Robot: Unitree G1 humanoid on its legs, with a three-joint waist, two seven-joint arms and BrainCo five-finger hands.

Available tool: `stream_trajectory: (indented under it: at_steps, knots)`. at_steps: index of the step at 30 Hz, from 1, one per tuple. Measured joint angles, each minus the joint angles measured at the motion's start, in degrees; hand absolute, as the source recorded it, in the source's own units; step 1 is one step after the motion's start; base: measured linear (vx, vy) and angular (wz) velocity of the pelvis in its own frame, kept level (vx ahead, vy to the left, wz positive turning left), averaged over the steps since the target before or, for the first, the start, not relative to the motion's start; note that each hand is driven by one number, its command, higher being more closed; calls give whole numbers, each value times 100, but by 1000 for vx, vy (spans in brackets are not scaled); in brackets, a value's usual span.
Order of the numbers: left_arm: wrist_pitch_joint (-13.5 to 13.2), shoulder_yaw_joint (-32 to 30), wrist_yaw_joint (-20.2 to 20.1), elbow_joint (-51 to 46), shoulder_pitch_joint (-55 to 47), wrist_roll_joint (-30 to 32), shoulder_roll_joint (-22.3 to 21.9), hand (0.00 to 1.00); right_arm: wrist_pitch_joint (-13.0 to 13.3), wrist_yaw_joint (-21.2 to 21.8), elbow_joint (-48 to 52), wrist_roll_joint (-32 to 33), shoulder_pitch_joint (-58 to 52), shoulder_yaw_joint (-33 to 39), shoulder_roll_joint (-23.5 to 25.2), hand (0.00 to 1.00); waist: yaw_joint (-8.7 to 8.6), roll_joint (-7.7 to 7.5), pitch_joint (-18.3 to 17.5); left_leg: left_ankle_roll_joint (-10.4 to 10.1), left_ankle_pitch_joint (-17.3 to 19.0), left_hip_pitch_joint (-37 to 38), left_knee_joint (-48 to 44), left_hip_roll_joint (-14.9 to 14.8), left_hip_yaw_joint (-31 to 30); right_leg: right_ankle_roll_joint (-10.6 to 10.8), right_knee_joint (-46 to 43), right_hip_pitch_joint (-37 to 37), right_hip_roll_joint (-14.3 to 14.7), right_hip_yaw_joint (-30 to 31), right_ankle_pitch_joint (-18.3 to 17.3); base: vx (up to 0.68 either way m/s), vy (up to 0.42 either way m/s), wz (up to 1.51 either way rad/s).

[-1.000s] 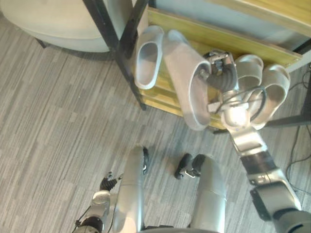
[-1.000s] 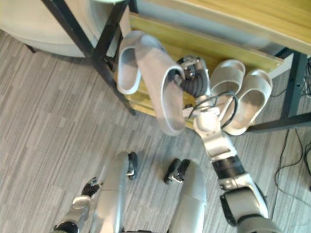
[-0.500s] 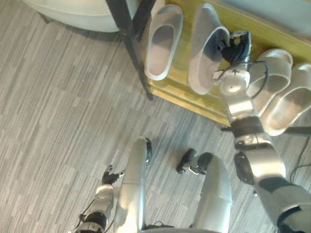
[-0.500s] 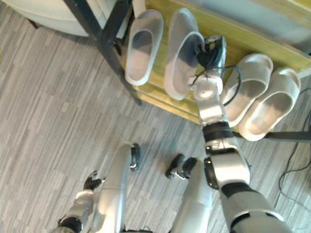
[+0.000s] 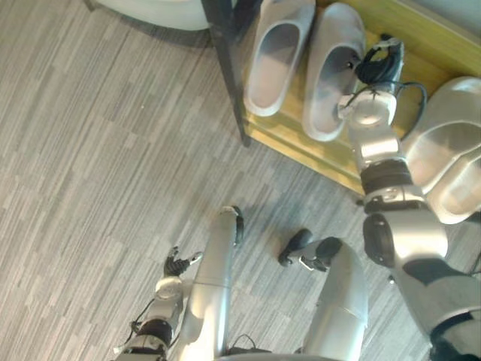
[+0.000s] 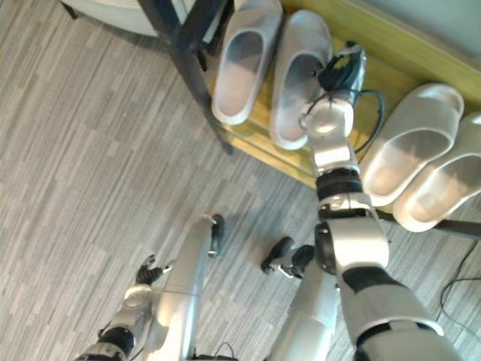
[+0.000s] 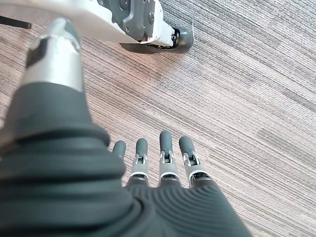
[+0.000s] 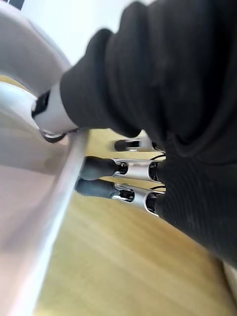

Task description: Organize the slippers on the shoe rack

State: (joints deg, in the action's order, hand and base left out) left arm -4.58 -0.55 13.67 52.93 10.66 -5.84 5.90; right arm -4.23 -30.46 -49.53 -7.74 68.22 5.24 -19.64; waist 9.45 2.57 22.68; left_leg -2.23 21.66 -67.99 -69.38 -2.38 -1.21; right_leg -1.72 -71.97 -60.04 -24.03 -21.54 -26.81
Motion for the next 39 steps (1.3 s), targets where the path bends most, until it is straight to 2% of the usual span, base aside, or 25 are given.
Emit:
stream_trajectory:
  at_steps: [6,14,19,24,30,39]
  knots:
    - [5,-3,3,3,-4,0,4,0,26,-178,266,327,-155,138,189,0,-1,6,-3,-10,-16,118,42,-20,48,-8,21,70,20,37,5,-27,6,-1]
    - [11,-21,-14,-2,-27,4,12,0,90,-180,1351,307,-1173,124,577,0,1,77,-87,-16,-37,485,344,-160,182,-44,360,329,191,69,118,-11,8,-10]
    - [24,-84,-23,-54,-63,5,19,0,108,-176,2043,106,-1808,56,772,0,-34,74,-90,-35,-47,750,504,-214,226,-53,484,524,242,88,123,6,-16,-6]
    - [39,-211,-38,-64,-81,7,9,0,242,-159,2656,98,-2428,-25,1138,0,-60,54,-105,-67,-66,905,645,-282,247,-69,639,640,345,88,176,-4,-24,-7]
    - [56,-303,-45,-78,-92,14,-2,0,381,169,2642,409,-3090,-191,1716,0,-113,53,-105,-95,-82,1090,735,-313,235,-64,733,826,407,77,188,-3,-9,-1]
    - [114,-528,-142,-175,-116,31,-75,0,716,592,2574,1290,-3150,-355,1869,0,-126,49,-102,-132,-162,1108,849,-307,220,-73,795,835,418,47,220,-9,-31,1]
